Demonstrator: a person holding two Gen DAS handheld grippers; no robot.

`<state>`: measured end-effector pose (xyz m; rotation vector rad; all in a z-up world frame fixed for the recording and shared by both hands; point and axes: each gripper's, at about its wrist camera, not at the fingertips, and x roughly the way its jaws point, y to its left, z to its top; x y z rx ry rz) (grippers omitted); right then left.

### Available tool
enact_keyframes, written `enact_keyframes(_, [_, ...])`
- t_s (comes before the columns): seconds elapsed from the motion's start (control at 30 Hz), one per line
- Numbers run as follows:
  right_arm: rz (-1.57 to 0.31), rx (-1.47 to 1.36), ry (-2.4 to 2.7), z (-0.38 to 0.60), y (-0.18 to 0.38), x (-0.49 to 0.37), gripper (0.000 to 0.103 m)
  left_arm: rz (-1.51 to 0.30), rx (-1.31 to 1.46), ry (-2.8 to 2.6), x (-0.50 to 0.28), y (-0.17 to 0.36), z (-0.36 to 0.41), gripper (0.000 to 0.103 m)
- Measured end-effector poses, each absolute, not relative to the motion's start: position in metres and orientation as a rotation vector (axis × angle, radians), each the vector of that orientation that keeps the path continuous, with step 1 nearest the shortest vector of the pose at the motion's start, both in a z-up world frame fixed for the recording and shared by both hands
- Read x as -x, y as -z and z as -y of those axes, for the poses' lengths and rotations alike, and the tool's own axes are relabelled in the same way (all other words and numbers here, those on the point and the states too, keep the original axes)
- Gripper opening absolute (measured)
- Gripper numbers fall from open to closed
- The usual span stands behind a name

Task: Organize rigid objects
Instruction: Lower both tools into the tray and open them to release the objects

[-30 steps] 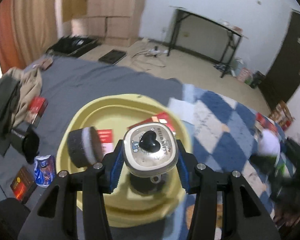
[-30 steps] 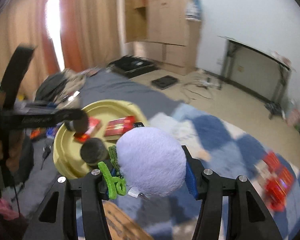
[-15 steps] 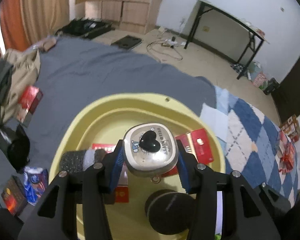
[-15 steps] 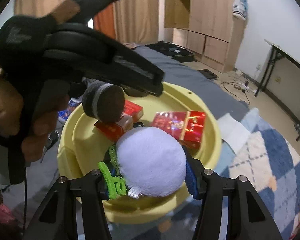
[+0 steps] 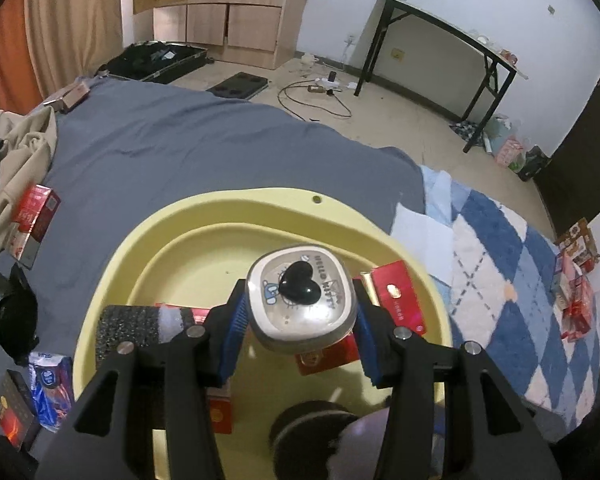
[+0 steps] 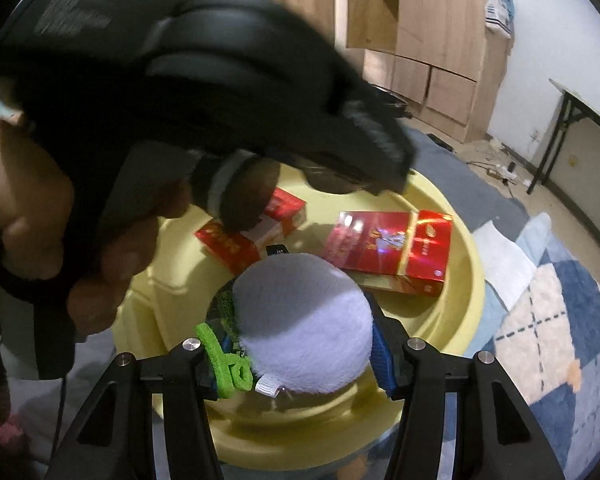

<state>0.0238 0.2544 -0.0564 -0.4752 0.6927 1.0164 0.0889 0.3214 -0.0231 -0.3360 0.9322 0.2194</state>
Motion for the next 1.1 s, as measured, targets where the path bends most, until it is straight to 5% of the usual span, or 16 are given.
enact_keyframes(0.27, [-0.704, 0.483, -1.045, -0.264, 0.060, -0.021, 0.054, -0.925, 0.306, -0.231, -0.085, 0.019, -0.322, 0.050])
enact_keyframes(0.5, [-0.713, 0.417, -1.036, -0.256, 0.054, -0.027, 0.054, -0.752, 0.422, -0.287, -0.030, -0.040, -0.380, 0.050])
enact_keyframes(1.1, [-0.732, 0.406, -1.003, -0.260, 0.056, -0.017, 0.054, -0.961, 0.296, -0.223, -0.070, 0.030, -0.342, 0.050])
